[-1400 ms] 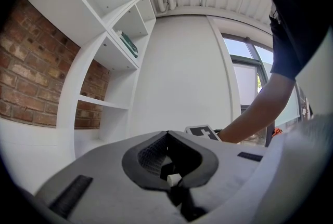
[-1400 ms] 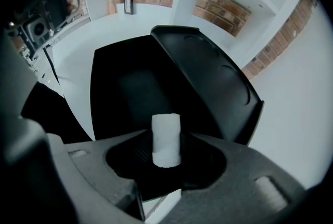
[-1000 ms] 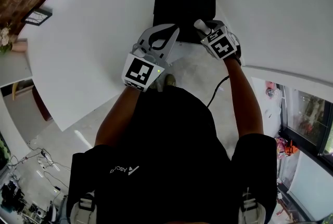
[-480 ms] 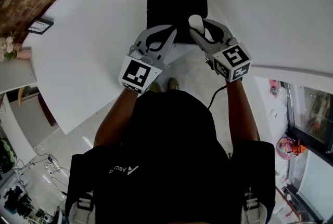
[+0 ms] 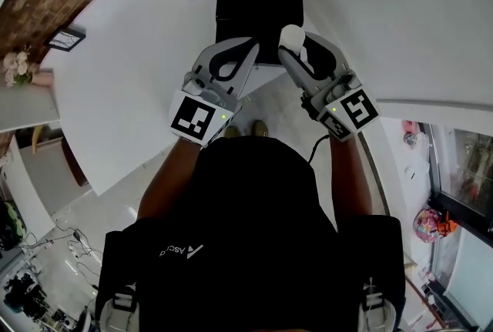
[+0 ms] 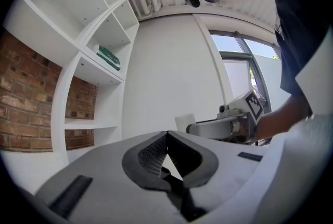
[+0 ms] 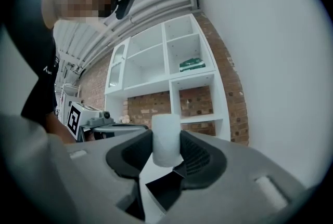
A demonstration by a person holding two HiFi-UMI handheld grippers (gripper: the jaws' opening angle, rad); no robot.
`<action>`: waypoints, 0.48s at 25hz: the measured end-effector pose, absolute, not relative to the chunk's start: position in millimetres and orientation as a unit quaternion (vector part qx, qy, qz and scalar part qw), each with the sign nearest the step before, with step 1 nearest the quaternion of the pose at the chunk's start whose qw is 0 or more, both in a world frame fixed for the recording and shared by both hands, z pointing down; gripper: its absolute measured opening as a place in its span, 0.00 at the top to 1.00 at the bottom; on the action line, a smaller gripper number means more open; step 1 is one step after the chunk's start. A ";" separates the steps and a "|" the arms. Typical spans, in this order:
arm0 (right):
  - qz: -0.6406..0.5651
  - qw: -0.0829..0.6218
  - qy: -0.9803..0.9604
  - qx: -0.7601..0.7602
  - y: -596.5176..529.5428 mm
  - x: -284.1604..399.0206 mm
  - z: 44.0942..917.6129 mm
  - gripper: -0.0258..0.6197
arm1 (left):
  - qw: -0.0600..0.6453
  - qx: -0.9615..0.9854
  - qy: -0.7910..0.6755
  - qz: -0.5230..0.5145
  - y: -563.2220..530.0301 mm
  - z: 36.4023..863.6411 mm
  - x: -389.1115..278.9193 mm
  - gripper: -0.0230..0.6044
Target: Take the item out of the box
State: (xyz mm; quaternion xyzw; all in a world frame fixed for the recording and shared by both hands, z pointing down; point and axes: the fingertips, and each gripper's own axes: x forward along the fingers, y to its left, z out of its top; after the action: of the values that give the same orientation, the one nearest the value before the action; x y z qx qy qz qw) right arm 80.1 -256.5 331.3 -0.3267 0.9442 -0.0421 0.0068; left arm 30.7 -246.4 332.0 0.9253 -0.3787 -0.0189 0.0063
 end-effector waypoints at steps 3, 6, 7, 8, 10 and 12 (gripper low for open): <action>-0.036 0.029 0.945 -0.325 -248.3 79.1 325.5 0.70 | 0.001 0.924 -0.382 -0.020 -242.1 326.1 28.6 0.97; -0.027 0.049 0.945 -0.322 -239.6 79.9 322.2 0.71 | -0.001 0.923 -0.384 -0.020 -237.3 324.1 29.2 0.97; -0.025 0.056 0.945 -0.322 -236.9 80.5 321.4 0.71 | -0.001 0.923 -0.384 -0.019 -235.9 324.0 29.7 0.97; -0.024 0.060 0.945 -0.322 -234.8 80.6 320.7 0.71 | -0.002 0.924 -0.383 -0.018 -234.9 324.0 30.2 0.97; -0.026 0.059 0.945 -0.320 -231.1 79.0 321.1 0.71 | -0.004 0.924 -0.382 -0.017 -233.9 323.5 30.7 0.97; -0.027 0.050 0.946 -0.318 -227.1 76.5 322.8 0.71 | -0.005 0.924 -0.382 -0.017 -233.0 322.8 31.2 0.97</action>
State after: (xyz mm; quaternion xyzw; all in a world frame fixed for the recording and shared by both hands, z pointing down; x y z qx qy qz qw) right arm 76.5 -227.1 322.8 -0.3176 0.9465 -0.0272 0.0501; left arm 31.2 -233.0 322.8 0.9238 -0.3824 -0.0173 -0.0054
